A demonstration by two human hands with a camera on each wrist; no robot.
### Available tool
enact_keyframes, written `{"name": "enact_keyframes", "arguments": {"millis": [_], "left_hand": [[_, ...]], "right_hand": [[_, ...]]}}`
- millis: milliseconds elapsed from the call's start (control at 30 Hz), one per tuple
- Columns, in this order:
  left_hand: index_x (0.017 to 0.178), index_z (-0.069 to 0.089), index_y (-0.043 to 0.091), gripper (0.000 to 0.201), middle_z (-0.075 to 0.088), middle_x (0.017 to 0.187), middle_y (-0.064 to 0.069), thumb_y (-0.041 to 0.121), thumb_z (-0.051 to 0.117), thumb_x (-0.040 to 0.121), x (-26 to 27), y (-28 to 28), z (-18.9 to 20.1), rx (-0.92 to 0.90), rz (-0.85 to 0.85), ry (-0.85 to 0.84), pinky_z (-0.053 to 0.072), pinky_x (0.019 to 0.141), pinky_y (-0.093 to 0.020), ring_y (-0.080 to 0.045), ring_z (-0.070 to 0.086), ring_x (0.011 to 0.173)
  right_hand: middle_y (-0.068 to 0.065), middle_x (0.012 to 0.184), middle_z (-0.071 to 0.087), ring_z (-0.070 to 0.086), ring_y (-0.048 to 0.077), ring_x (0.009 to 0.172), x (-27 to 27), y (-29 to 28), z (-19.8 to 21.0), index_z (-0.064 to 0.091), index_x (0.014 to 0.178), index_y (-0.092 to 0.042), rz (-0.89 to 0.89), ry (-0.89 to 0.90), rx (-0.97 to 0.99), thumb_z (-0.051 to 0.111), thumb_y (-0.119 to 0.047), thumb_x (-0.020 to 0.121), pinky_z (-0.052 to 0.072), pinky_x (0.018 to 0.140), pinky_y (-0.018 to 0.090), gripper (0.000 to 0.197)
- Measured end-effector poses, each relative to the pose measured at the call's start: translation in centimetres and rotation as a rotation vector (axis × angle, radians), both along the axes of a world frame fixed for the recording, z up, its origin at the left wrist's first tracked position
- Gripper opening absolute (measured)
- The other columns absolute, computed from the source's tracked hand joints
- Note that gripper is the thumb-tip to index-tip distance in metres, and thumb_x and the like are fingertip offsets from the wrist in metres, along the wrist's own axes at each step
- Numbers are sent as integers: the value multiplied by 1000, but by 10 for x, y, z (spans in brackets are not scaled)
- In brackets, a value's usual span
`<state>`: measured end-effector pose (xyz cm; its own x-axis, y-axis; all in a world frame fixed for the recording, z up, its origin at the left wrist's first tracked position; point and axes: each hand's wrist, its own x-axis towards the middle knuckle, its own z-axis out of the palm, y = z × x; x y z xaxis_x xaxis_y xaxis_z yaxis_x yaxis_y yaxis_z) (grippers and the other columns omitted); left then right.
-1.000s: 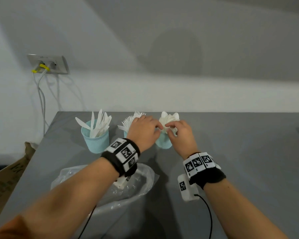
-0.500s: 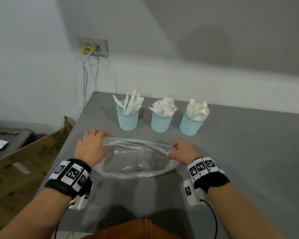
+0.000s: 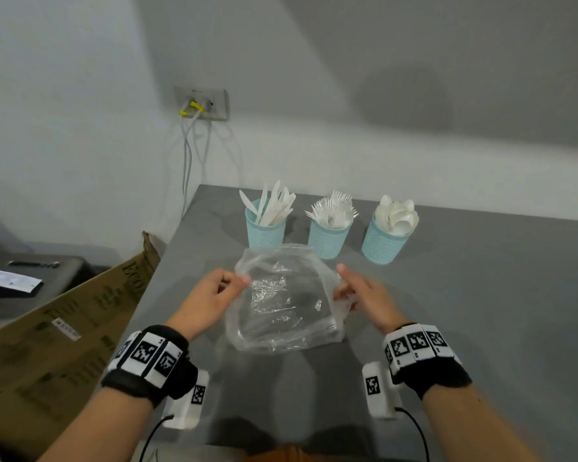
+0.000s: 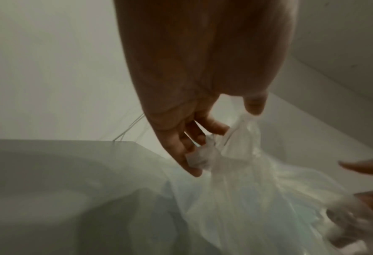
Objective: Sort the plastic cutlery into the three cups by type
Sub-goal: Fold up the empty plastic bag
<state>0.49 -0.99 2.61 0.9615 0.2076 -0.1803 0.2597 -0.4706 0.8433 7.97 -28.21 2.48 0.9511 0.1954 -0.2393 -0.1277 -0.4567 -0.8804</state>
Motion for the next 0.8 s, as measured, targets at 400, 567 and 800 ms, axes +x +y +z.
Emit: {"name": "enact_keyframes", "arguments": {"millis": [400, 567, 800], "left_hand": [[101, 45, 16, 28, 57, 79, -6, 1, 54, 78, -11, 17, 17, 416, 237, -138, 42, 65, -35, -27, 54, 69], [104, 35, 23, 35, 60, 83, -10, -3, 45, 83, -14, 21, 7, 204, 268, -147, 52, 70, -43, -30, 60, 74], [121, 58, 39, 53, 50, 128, -1, -1, 58, 87, -25, 23, 15, 5, -159, -252, 33, 98, -15, -15, 48, 117]], "right_hand": [[6, 76, 51, 55, 33, 76, -13, -29, 14, 39, 96, -9, -294, -153, -404, 43, 1, 82, 54, 70, 46, 18], [12, 83, 57, 55, 29, 71, -22, -22, 2, 33, 86, -20, -237, -108, -220, 35, 3, 85, 51, 60, 42, 23], [-1, 122, 52, 50, 12, 114, -34, -22, 11, 61, 118, -25, 11, -158, -65, 50, 13, 84, 39, 100, 24, 52]]}}
